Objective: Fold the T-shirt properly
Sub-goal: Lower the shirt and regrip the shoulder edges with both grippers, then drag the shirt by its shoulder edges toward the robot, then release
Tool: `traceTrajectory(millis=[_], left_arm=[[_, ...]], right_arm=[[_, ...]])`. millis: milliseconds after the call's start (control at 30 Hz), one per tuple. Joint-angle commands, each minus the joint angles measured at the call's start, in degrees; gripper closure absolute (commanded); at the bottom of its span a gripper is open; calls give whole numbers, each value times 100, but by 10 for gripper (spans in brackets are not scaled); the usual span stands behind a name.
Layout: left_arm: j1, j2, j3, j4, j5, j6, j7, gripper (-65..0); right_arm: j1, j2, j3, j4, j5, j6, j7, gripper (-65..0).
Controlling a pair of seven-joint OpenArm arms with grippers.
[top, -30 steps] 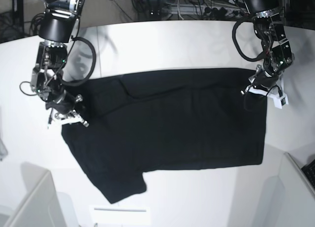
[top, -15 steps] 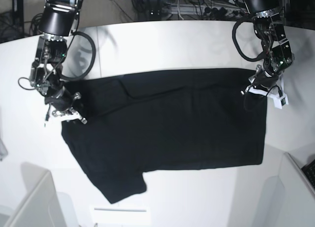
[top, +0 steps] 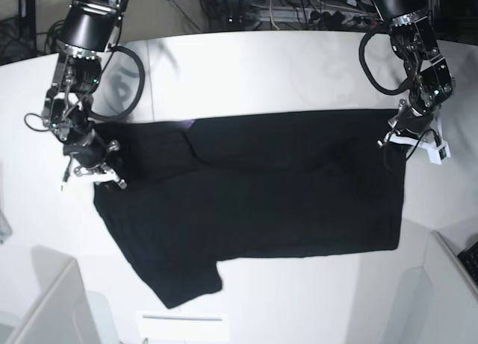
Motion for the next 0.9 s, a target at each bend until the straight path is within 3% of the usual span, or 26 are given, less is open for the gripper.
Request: traceTrajectory(millis=[0,500,533,600,667,767,867], left_arm=[[-41,-84,-20,90,-43,-21,-104,0],[-67,-92,-55,-86,-43,-30,-104,0],[-67,-92,-55,-86,-43,-30,-104,0],[-67,-92,-73,-77,-43,-30,-104,-133],[-76,-92,-81,-68,-60,-30,-130,-281],[-76,-92,-152,28,-78,-48,-148,-467],[65,-57,-679,644,-377,-100,-122,-535]], right_arm=[[88,68,12,103,61,38,106,0],[53,68,47,94,52,12,62,0],[9,77,56,94,52,12,62,-45],[-35,86,56,111,52,12,62,-195],[-96,77,74,155,52,12,88,-294],[-281,33,381,481,61,12,115,-275],[-615,-231,759,1122,52,12,115,-263]])
